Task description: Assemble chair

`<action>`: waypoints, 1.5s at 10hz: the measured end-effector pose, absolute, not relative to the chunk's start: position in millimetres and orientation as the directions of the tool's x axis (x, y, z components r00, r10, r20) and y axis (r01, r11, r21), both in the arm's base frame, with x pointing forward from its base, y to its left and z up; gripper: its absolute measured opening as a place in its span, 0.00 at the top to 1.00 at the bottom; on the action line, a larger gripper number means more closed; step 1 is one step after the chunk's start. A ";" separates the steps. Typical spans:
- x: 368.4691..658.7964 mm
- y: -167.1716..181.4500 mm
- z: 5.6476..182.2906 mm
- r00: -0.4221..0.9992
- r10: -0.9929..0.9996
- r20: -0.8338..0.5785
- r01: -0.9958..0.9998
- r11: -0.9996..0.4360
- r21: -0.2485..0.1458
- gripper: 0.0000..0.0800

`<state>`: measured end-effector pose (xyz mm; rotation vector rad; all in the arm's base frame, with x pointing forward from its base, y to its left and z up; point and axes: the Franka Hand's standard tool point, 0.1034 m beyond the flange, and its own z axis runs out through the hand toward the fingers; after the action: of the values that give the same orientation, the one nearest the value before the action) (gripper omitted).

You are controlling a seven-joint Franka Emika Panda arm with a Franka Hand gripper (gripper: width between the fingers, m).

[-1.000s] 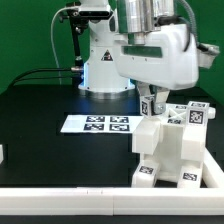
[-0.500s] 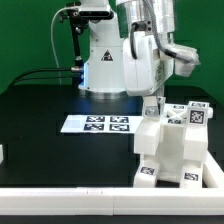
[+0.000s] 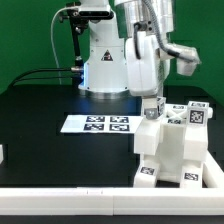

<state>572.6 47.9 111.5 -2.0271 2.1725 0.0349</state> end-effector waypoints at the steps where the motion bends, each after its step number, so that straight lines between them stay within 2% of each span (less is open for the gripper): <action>1: 569.6 47.8 113.1 0.149 -0.981 -0.121 -0.986 -0.138 -0.096 0.21; 2: 567.3 50.7 113.5 0.263 -0.958 -0.113 -0.964 -0.254 -0.081 0.21; 5: 567.6 49.6 112.5 0.439 -0.894 -0.092 -0.897 -0.430 -0.102 0.19; 6: 567.1 47.1 112.2 0.675 -0.737 -0.036 -0.736 -0.671 -0.091 0.19; 7: 567.5 46.7 112.1 0.735 -0.677 -0.024 -0.676 -0.731 -0.090 0.19; 8: 567.4 46.8 111.8 0.721 -0.692 -0.027 -0.691 -0.717 -0.092 0.34; 9: 567.2 46.9 111.4 0.708 -0.706 -0.030 -0.705 -0.703 -0.091 0.34; 11: 567.1 47.4 110.9 0.655 -0.755 -0.037 -0.755 -0.650 -0.089 0.68; 14: 569.8 46.2 110.2 0.458 -0.887 -0.053 -0.888 -0.454 -0.081 0.67; 15: 571.9 45.5 110.2 0.317 -0.945 -0.080 -0.947 -0.311 -0.078 0.67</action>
Offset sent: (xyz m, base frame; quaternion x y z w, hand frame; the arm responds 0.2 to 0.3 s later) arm 0.0000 0.0000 0.0000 0.0000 0.0000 -0.1938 0.9810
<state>571.9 45.5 110.2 -2.4583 1.7738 0.0299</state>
